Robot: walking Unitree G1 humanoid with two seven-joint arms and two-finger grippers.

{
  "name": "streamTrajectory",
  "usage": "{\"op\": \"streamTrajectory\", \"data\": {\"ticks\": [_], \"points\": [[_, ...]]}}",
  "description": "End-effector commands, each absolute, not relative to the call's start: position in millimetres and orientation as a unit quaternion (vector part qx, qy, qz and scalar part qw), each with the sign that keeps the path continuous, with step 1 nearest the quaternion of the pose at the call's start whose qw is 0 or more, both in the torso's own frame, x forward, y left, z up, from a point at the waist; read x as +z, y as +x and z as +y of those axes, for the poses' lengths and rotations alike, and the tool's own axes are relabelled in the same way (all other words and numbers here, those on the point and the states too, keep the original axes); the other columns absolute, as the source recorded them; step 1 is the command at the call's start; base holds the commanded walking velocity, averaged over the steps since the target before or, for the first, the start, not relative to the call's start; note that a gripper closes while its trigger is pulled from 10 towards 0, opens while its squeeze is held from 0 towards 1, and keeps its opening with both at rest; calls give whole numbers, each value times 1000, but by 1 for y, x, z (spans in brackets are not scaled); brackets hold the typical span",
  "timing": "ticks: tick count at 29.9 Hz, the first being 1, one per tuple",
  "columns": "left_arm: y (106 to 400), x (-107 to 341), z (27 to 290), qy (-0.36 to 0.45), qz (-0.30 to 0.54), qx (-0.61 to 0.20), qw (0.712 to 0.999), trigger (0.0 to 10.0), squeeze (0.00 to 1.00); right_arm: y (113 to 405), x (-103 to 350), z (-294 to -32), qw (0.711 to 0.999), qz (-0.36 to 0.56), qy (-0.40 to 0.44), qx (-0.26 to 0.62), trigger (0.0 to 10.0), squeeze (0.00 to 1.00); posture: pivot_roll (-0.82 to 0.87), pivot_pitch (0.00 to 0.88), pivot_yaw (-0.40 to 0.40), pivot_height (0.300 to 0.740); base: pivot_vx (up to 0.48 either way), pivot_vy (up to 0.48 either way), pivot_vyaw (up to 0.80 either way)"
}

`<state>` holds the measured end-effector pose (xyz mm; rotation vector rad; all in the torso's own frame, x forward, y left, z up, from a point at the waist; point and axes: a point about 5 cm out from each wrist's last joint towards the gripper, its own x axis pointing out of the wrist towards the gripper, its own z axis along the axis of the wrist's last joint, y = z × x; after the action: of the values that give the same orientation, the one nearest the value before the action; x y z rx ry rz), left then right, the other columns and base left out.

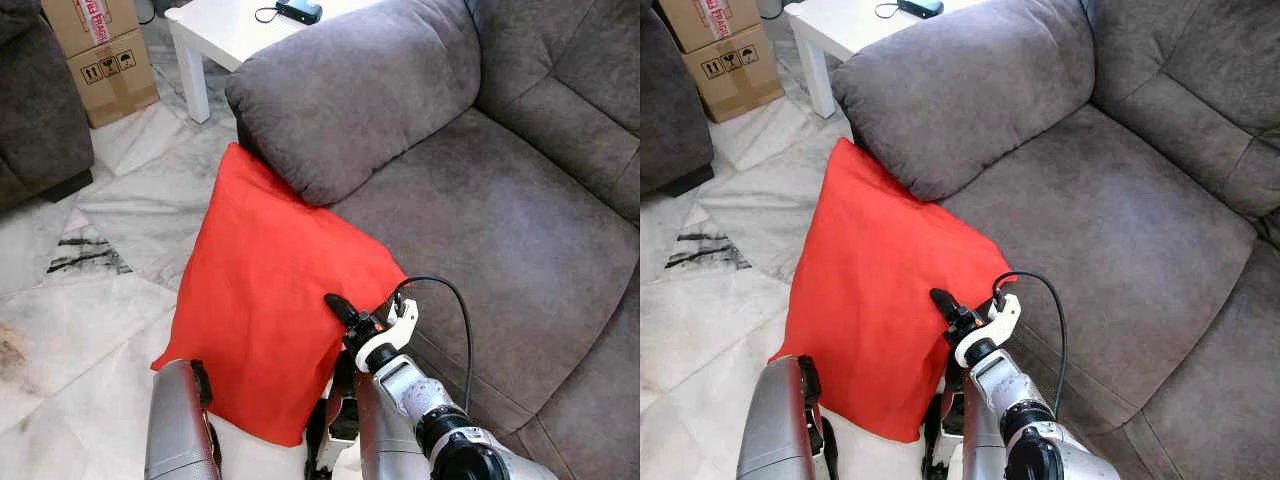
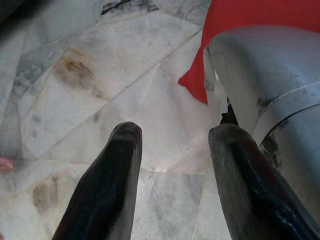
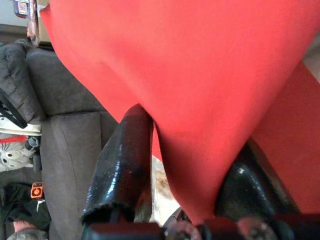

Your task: Move the pillow to the sofa from floor

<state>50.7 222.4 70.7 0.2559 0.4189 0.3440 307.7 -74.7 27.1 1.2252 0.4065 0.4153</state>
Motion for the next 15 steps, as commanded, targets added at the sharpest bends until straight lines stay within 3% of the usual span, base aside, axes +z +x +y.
{"op": "streamTrajectory", "data": {"ticks": [1, 15], "points": [[45, 67, 221, 126, 227, 172, 950, 10000, 0, 299, 19, -75, 771, 194, 579, 181, 0, 0, 268, 360, -221, 572, 0, 0, 0], [48, 66, 220, 125, 223, 173, 951, 10000, 0, 298, 17, -74, 771, 196, 576, 186, 0, 0, 267, 352, -222, 572, 0, 0, 0]]}}
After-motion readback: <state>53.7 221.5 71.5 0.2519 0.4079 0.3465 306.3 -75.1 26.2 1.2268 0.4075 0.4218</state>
